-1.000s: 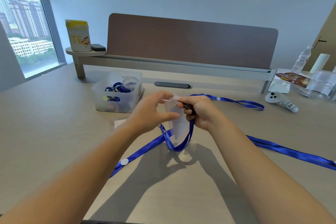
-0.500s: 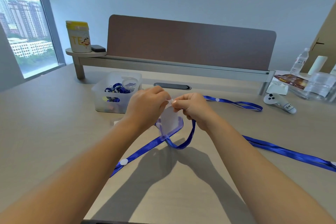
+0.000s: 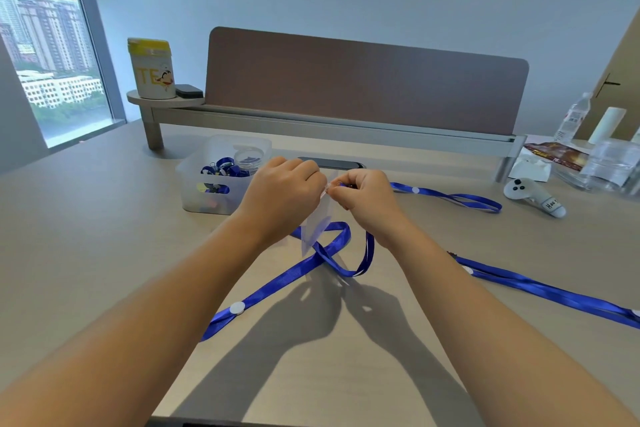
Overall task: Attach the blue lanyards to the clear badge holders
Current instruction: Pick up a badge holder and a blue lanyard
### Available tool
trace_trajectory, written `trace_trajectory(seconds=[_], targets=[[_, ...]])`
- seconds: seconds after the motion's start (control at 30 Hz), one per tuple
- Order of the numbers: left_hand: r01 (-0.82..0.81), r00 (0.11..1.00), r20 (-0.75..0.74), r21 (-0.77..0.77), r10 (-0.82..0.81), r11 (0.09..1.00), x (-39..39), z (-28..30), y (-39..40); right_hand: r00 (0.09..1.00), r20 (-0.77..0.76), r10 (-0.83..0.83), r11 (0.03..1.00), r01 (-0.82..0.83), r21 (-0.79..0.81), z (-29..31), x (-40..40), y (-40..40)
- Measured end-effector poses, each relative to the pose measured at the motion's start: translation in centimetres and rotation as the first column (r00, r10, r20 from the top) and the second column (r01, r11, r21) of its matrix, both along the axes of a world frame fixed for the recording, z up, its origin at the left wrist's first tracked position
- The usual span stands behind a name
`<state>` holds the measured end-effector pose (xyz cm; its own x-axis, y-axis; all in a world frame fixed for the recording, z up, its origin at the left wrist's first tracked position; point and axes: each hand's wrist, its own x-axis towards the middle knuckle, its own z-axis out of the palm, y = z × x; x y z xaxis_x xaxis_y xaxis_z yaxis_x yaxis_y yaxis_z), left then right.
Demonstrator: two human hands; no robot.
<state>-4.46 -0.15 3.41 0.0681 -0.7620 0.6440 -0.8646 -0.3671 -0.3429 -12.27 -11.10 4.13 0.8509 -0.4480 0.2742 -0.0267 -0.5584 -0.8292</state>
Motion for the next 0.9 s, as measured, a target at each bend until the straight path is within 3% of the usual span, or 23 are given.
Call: trace_trajectory(seconds=[0.27, 0.33, 0.4, 0.5, 0.67, 0.83, 0.9], targets=[[0.001, 1.0, -0.013, -0.102, -0.003, 0.995, 0.3, 0.2, -0.1, 0.998, 0.056, -0.02, 0.996, 0.025, -0.083, 0.0, 0.4, 0.4], [-0.029, 0.993, -0.122, -0.173, 0.008, 0.985, 0.2, 0.1, -0.3, 0.997, 0.07, -0.034, 0.996, 0.039, -0.075, 0.0, 0.5, 0.5], [-0.058, 0.943, -0.331, -0.256, -0.032, 0.965, -0.3, 0.0, -0.6, 0.995, 0.087, -0.052, 0.997, 0.057, -0.057, 0.0, 0.7, 0.7], [-0.124, 0.788, -0.599, -0.382, -0.143, 0.916, -0.7, 0.1, -1.0, 0.99, 0.118, -0.074, 0.997, 0.076, -0.013, -0.2, 0.9, 0.9], [-0.214, 0.561, -0.771, -0.486, -0.301, 0.847, -0.5, 0.2, -1.4, 0.984, 0.146, -0.104, 0.994, 0.099, 0.041, -0.2, 1.0, 1.2], [-0.229, 0.084, -0.866, -0.498, -0.493, 0.836, -0.6, 0.5, -0.7, 0.998, 0.014, -0.054, 0.946, 0.047, 0.321, 0.8, 0.6, 0.5], [-0.199, 0.008, -0.859, -0.503, -0.512, 0.841, -0.9, 0.0, -0.4, 1.0, -0.018, -0.01, 0.896, 0.017, 0.444, 1.1, 0.5, 0.2]])
